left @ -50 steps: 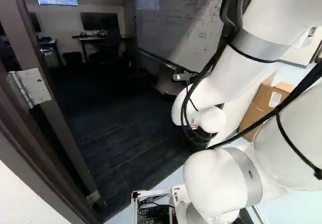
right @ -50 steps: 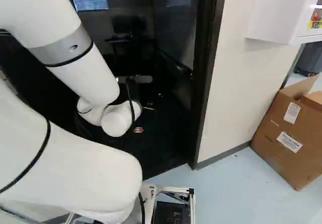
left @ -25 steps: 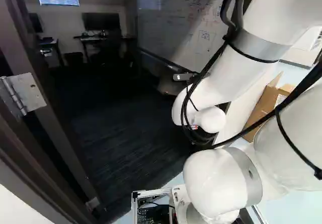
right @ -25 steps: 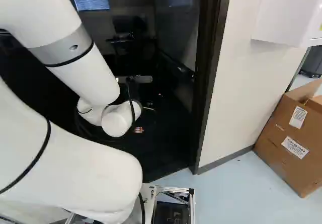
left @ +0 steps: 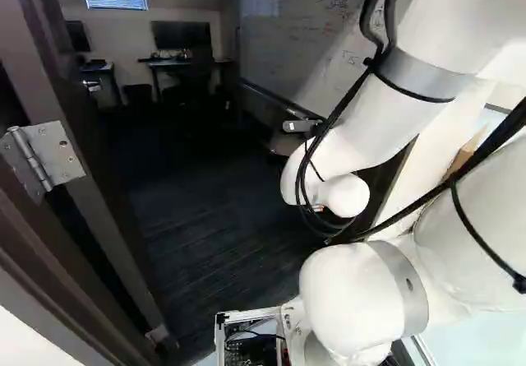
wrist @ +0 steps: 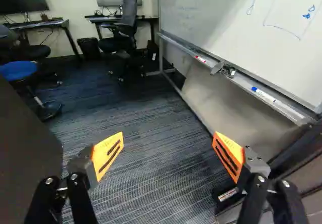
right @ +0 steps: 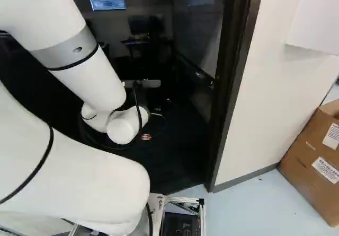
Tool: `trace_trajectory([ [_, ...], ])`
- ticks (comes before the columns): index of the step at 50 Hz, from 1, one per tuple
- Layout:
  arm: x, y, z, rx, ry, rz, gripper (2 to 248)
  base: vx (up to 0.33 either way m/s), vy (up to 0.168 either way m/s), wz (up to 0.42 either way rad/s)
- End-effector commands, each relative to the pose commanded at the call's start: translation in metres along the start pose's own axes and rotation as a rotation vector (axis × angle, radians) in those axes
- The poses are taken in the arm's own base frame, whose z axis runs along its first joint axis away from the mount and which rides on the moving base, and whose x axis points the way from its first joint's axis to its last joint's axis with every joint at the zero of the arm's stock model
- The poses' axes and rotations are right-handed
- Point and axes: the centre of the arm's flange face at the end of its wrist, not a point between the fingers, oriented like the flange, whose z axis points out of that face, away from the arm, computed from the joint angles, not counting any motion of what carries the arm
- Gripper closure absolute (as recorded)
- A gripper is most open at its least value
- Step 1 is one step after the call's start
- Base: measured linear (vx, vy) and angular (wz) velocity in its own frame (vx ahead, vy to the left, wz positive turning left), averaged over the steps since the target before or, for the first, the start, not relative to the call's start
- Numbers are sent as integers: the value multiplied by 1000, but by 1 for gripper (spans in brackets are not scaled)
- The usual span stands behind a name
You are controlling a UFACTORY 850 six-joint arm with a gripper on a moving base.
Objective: Open the door and move inside
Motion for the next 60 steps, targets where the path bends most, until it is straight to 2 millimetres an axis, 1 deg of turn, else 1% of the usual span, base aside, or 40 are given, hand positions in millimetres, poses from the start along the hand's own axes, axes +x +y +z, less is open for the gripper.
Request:
trace_trajectory([
  [33,0,0,0,0,0,0,3,111,39,193],
  [60,0,0,0,0,0,0,3,136,9,206],
])
